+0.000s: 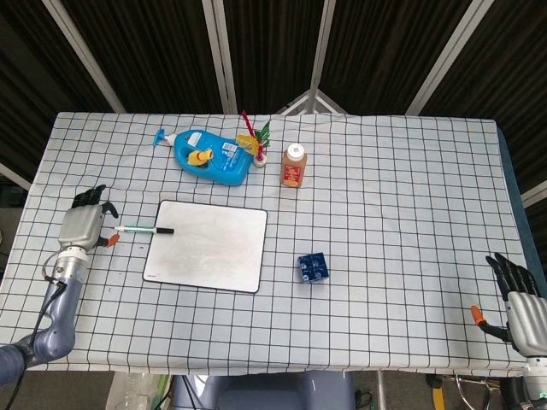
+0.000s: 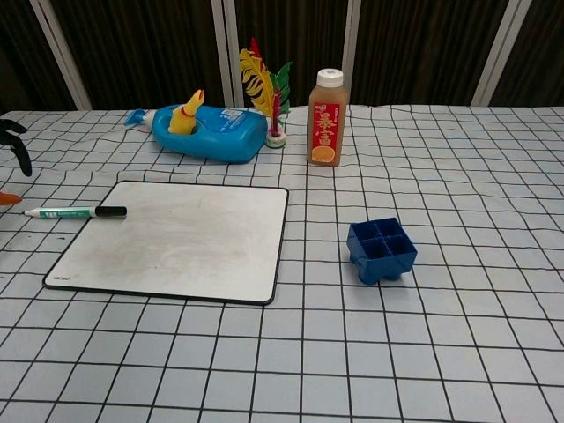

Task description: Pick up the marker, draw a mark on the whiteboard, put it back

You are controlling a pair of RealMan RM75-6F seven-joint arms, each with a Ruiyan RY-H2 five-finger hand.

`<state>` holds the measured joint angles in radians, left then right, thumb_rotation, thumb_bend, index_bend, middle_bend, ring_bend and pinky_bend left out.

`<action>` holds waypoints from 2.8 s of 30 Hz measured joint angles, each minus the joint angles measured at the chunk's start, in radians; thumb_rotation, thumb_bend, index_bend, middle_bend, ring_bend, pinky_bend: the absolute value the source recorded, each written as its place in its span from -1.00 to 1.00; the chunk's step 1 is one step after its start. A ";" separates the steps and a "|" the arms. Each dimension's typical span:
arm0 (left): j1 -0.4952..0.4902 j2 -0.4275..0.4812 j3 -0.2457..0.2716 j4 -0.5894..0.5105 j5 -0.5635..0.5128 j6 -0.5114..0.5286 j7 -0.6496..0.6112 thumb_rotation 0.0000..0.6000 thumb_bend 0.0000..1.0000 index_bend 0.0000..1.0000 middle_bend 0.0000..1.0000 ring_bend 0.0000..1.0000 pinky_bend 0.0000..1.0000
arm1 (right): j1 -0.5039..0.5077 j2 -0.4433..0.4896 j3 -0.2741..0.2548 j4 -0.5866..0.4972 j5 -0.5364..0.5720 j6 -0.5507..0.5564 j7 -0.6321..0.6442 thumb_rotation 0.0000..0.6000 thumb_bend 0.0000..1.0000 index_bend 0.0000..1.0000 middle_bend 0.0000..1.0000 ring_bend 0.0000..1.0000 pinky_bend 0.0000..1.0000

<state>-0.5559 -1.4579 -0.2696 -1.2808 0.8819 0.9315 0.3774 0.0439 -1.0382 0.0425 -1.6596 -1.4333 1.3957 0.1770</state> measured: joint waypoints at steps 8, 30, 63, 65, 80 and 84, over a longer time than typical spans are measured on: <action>-0.082 -0.121 0.000 0.151 -0.041 -0.066 0.037 1.00 -0.29 -0.11 -1.00 -1.00 -1.00 | -0.001 0.005 0.003 0.000 0.008 -0.002 0.011 1.00 -0.29 -1.00 -1.00 -1.00 -1.00; -0.136 -0.209 0.018 0.255 -0.033 -0.105 0.012 1.00 0.07 0.17 -1.00 -1.00 -1.00 | -0.007 0.008 0.006 -0.006 0.013 0.004 0.017 1.00 -0.29 -1.00 -1.00 -1.00 -1.00; -0.056 -0.182 -0.168 -0.122 0.131 -0.097 -0.755 1.00 0.09 0.37 -0.79 -1.00 -1.00 | -0.005 0.010 0.011 -0.006 0.014 0.000 0.025 1.00 -0.29 -1.00 -1.00 -1.00 -1.00; -0.057 -0.196 -0.162 -0.118 0.161 -0.101 -0.787 1.00 0.09 0.38 -0.78 -1.00 -1.00 | -0.005 0.010 0.011 -0.006 0.015 -0.001 0.024 1.00 -0.29 -1.00 -1.00 -1.00 -1.00; -0.086 -0.292 -0.107 -0.030 0.283 -0.092 -0.918 1.00 0.09 0.38 -0.77 -1.00 -1.00 | -0.005 0.011 0.009 -0.006 0.011 -0.001 0.030 1.00 -0.29 -1.00 -1.00 -1.00 -1.00; -0.092 -0.304 -0.101 -0.011 0.285 -0.087 -0.924 1.00 0.09 0.38 -0.77 -1.00 -1.00 | -0.005 0.011 0.010 -0.007 0.009 0.000 0.030 1.00 -0.29 -1.00 -1.00 -1.00 -1.00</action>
<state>-0.6480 -1.7623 -0.3709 -1.2917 1.1672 0.8442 -0.5462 0.0390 -1.0270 0.0524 -1.6667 -1.4240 1.3953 0.2066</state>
